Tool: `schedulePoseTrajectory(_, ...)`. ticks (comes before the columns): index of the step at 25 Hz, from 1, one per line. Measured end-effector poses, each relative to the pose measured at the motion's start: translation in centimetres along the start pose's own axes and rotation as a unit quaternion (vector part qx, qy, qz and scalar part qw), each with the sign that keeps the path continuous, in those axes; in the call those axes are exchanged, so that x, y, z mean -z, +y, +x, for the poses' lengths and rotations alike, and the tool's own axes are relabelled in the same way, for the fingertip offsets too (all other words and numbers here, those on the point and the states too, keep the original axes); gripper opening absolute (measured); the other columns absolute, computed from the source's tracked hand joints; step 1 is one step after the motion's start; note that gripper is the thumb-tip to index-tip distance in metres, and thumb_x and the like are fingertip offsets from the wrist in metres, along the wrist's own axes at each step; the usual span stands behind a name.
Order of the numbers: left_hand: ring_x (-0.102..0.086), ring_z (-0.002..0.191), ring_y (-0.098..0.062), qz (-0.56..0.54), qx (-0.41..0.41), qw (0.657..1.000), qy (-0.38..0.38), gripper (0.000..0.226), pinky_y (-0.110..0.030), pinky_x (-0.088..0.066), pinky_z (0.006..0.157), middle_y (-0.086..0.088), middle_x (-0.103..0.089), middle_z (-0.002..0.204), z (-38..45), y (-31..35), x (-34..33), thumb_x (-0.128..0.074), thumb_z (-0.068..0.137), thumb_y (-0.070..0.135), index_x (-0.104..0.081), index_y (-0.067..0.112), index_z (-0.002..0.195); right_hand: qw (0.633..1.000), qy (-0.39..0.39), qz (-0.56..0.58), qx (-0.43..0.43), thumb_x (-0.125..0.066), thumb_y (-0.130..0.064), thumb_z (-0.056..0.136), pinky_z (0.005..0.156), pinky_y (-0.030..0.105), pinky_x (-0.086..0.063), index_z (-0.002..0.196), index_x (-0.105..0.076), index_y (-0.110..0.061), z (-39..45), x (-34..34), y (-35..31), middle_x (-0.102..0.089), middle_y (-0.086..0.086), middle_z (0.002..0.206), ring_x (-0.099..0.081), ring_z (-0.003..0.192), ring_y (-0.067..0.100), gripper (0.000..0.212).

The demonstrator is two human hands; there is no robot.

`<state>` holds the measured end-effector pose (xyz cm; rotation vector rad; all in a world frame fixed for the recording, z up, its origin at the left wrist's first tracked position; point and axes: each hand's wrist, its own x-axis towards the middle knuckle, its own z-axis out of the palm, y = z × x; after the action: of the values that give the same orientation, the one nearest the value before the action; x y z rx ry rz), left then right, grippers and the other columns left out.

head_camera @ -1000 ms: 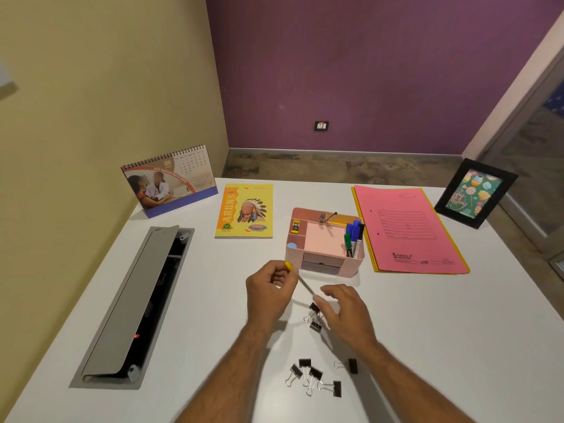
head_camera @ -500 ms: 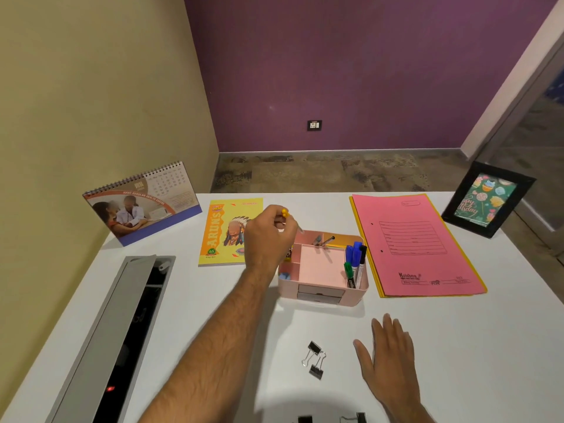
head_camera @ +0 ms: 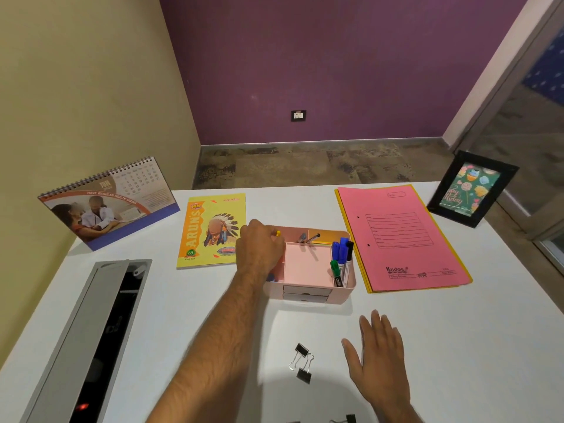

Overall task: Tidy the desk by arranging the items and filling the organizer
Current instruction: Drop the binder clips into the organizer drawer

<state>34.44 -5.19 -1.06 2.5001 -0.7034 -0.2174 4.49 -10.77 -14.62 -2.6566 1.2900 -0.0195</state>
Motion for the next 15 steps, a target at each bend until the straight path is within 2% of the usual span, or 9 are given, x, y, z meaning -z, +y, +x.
schedulePoseTrajectory(3,-0.049,0.113,-0.025,0.013,0.002,1.000,-0.025,0.037,-0.042,-0.050,0.087,-0.008,-0.052,0.121,-0.3,-0.6,-0.6,-0.060,0.091,0.046,-0.068,0.024,0.120,1.000,-0.008,0.003,-0.006,-0.014,-0.069,0.091,0.119,0.045,-0.011,0.141,-0.051,-0.014,-0.1,0.1,0.0,-0.037,0.013,0.155,-0.032,0.144,0.034,0.082)
schedulePoseTrajectory(6,-0.048,0.119,-0.025,-0.053,0.022,0.998,-0.023,0.048,-0.039,-0.047,0.092,-0.007,-0.049,0.129,-1.1,-1.4,-0.8,-0.064,0.087,0.044,-0.060,0.021,0.129,1.000,-0.007,0.007,-0.008,-0.022,-0.067,0.091,0.119,0.045,-0.013,0.140,-0.052,-0.014,-0.2,0.1,0.1,-0.039,0.013,0.154,-0.033,0.144,0.033,0.078)
schedulePoseTrajectory(8,-0.052,0.118,-0.025,-0.084,0.050,0.995,-0.027,0.053,-0.037,-0.047,0.091,-0.007,-0.048,0.130,-1.9,-1.9,-0.8,-0.065,0.083,0.041,-0.056,0.018,0.131,0.999,0.022,0.036,-0.016,-0.034,-0.065,0.088,0.117,0.045,-0.020,0.134,-0.057,-0.015,-0.1,0.1,0.0,-0.048,0.012,0.149,-0.039,0.140,0.031,0.072)
schedulePoseTrajectory(10,-0.056,0.113,-0.024,-0.094,0.080,0.991,-0.050,0.055,-0.037,-0.048,0.090,-0.007,-0.050,0.129,-2.6,-2.4,-0.7,-0.067,0.081,0.034,-0.056,0.016,0.131,0.988,0.075,0.133,-0.039,-0.057,-0.056,0.083,0.107,0.044,-0.034,0.120,-0.064,-0.018,-0.1,0.7,-1.3,-0.062,0.005,0.129,-0.051,0.126,0.025,0.053)
schedulePoseTrajectory(11,-0.057,0.111,-0.024,-0.099,0.095,0.989,-0.062,0.054,-0.037,-0.048,0.090,-0.007,-0.052,0.127,-2.9,-2.7,-0.7,-0.067,0.079,0.030,-0.057,0.016,0.130,0.969,0.092,0.219,-0.067,-0.067,-0.048,0.081,0.099,0.040,-0.040,0.112,-0.065,-0.021,-0.3,1.6,-2.8,-0.065,-0.001,0.117,-0.055,0.115,0.022,0.041)
schedulePoseTrajectory(12,-0.058,0.109,-0.025,-0.102,0.107,0.986,-0.071,0.052,-0.037,-0.047,0.090,-0.006,-0.055,0.125,-3.2,-2.9,-0.7,-0.068,0.077,0.028,-0.060,0.016,0.127,0.934,0.094,0.329,-0.105,-0.074,-0.038,0.081,0.090,0.034,-0.045,0.105,-0.066,-0.022,-0.3,2.5,-4.6,-0.067,-0.004,0.105,-0.058,0.103,0.019,0.030)
schedulePoseTrajectory(13,-0.058,0.107,-0.025,-0.102,0.113,0.985,-0.075,0.049,-0.037,-0.048,0.089,-0.006,-0.058,0.122,-3.6,-3.1,-0.7,-0.069,0.076,0.025,-0.063,0.016,0.124,0.883,0.073,0.440,-0.148,-0.078,-0.030,0.081,0.083,0.029,-0.048,0.101,-0.066,-0.021,-0.3,3.3,-6.6,-0.068,-0.002,0.097,-0.062,0.093,0.017,0.025)
schedulePoseTrajectory(15,-0.061,0.100,-0.025,-0.105,0.119,0.984,-0.076,0.042,-0.036,-0.049,0.086,-0.005,-0.065,0.114,-4.1,-3.4,-0.8,-0.070,0.073,0.023,-0.069,0.015,0.114,0.769,-0.014,0.596,-0.229,-0.079,-0.026,0.081,0.071,0.029,-0.052,0.101,-0.069,-0.018,0.2,4.2,-10.0,-0.071,0.005,0.090,-0.064,0.077,0.016,0.024)
